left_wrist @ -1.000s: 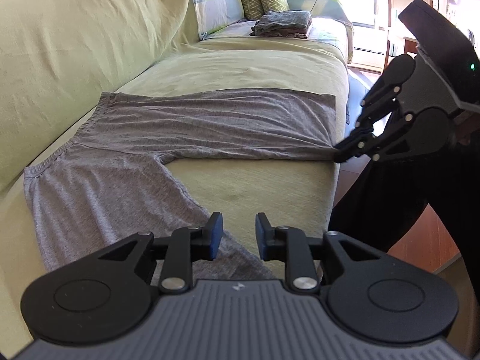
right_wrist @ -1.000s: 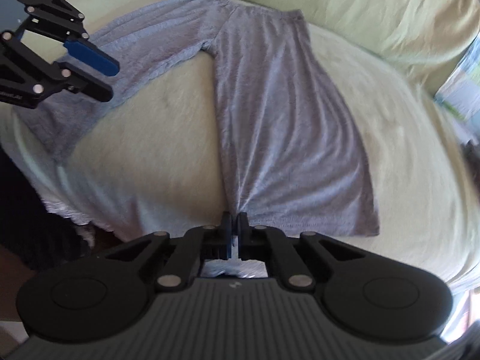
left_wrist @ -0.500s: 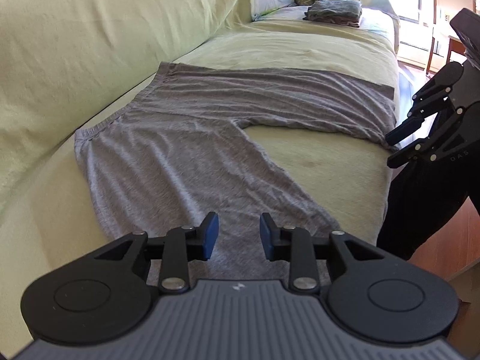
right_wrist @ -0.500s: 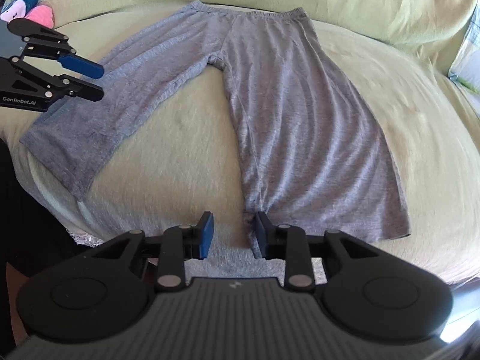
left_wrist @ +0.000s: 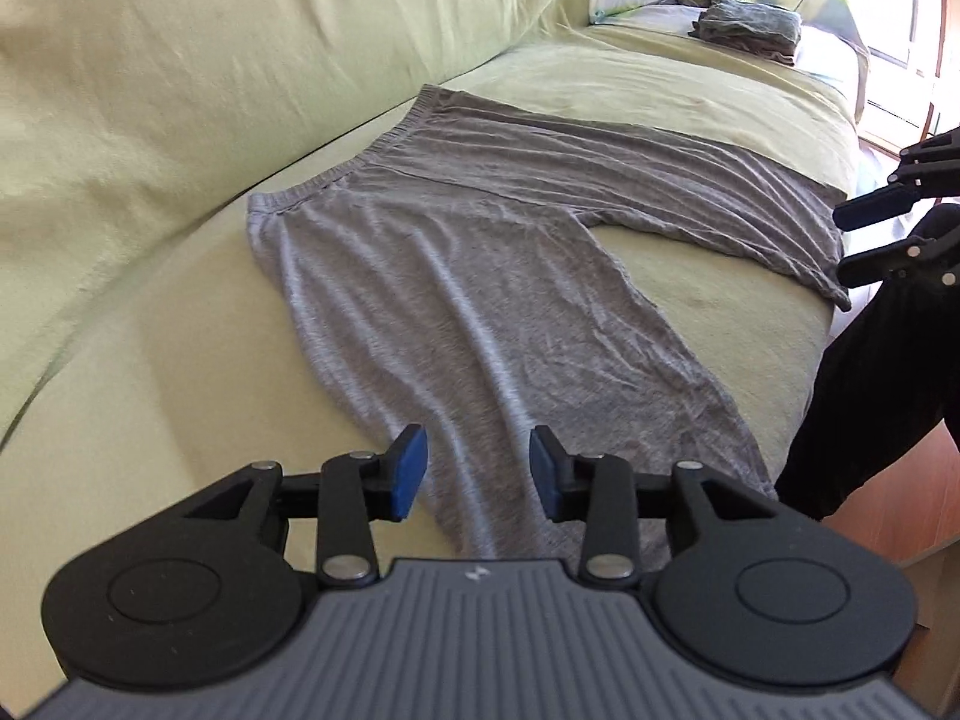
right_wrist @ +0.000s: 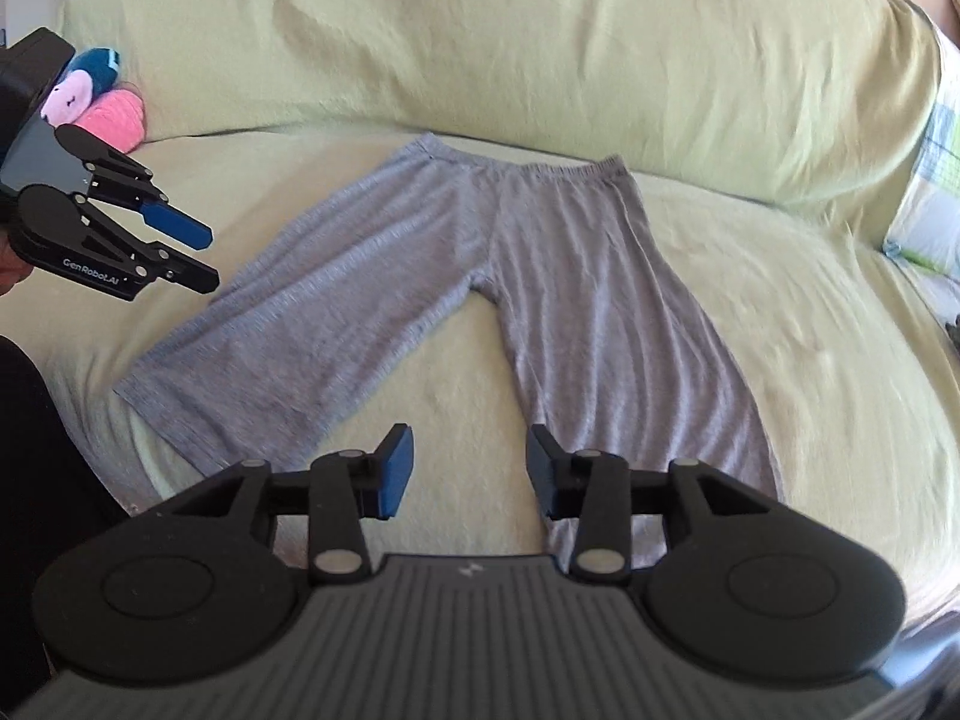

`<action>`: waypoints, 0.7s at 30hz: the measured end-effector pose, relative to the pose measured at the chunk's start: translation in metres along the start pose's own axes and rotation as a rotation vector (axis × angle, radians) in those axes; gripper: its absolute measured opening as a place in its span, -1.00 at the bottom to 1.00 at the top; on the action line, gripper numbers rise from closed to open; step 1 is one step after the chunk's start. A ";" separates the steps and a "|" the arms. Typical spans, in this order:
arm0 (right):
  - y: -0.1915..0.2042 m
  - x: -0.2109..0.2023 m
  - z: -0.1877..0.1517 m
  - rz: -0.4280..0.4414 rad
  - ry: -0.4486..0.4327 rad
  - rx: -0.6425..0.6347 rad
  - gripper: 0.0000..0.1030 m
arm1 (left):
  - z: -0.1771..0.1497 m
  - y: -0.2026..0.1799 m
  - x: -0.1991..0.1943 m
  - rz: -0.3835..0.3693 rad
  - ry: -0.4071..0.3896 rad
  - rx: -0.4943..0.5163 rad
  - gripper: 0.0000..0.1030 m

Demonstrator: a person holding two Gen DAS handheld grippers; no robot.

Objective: Fold clothes

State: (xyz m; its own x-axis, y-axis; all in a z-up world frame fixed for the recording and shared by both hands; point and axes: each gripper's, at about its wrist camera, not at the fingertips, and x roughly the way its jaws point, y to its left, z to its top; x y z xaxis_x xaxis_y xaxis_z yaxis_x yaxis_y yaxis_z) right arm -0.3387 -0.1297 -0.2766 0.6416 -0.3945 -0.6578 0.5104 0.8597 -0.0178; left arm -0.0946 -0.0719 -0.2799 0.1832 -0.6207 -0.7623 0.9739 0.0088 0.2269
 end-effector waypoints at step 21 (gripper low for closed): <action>0.036 0.134 0.162 0.028 0.147 -0.067 -0.05 | 0.040 0.164 0.073 -0.084 0.063 0.190 0.62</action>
State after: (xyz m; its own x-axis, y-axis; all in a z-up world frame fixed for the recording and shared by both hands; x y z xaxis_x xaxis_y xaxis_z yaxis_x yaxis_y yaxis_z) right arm -0.1410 -0.2041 -0.2435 0.5622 -0.3224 -0.7616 0.4507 0.8915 -0.0447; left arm 0.0736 -0.1475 -0.2739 0.1162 -0.5627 -0.8184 0.9443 -0.1930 0.2667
